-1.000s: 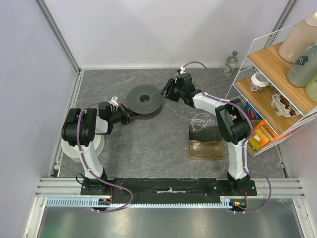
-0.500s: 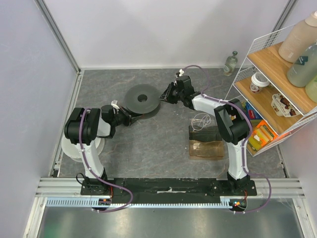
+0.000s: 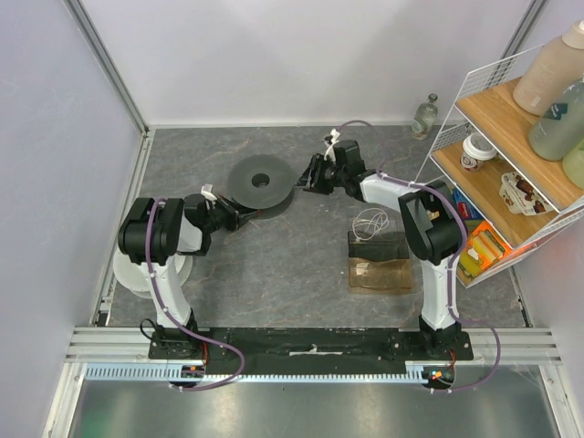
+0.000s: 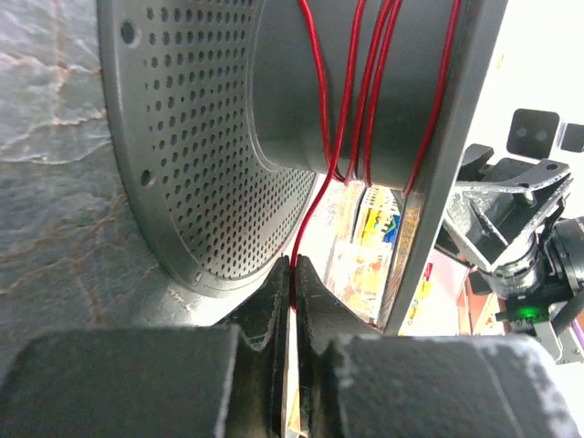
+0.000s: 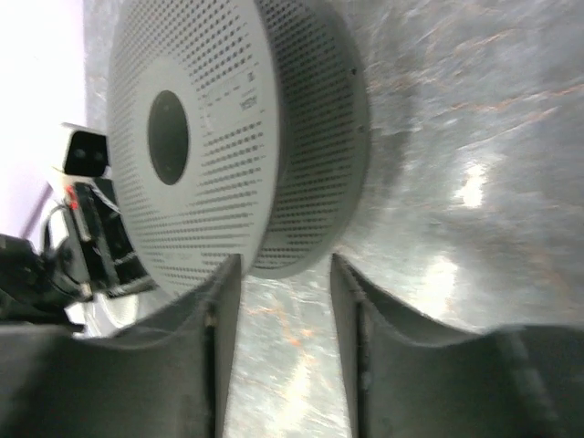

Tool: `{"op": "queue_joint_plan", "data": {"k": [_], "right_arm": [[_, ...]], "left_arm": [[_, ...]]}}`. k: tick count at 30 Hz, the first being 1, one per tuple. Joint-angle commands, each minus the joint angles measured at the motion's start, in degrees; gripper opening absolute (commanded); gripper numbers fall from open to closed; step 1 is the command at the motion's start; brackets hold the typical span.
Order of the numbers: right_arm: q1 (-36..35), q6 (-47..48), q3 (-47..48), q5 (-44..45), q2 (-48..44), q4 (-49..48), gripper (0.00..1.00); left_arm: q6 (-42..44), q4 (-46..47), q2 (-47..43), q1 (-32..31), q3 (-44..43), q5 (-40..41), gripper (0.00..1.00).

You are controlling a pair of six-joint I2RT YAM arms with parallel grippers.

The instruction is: Wrap the cables

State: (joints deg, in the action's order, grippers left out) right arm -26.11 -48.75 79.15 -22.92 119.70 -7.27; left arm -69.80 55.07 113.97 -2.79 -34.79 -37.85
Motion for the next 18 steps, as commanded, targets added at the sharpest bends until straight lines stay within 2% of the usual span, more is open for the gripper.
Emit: {"op": "queue_joint_plan", "data": {"k": [1, 6, 9, 18], "right_arm": [[4.8, 13.7, 7.0, -4.5, -2.5, 5.1, 0.61], [6.7, 16.4, 20.7, -13.2, 7.4, 10.6, 0.66], [6.3, 13.1, 28.7, -20.5, 13.8, 10.7, 0.74], [5.5, 10.4, 41.9, -22.4, 26.5, 11.8, 0.80]], "left_arm": [[1.7, 3.1, -0.4, 1.0, 0.6, -2.5, 0.07], [2.1, 3.7, 0.7, 1.3, -0.3, -3.5, 0.07], [2.1, 4.3, 1.4, 1.3, -1.1, -4.3, 0.07], [2.0, 5.3, 1.6, 1.3, -1.0, -4.8, 0.07]]}}
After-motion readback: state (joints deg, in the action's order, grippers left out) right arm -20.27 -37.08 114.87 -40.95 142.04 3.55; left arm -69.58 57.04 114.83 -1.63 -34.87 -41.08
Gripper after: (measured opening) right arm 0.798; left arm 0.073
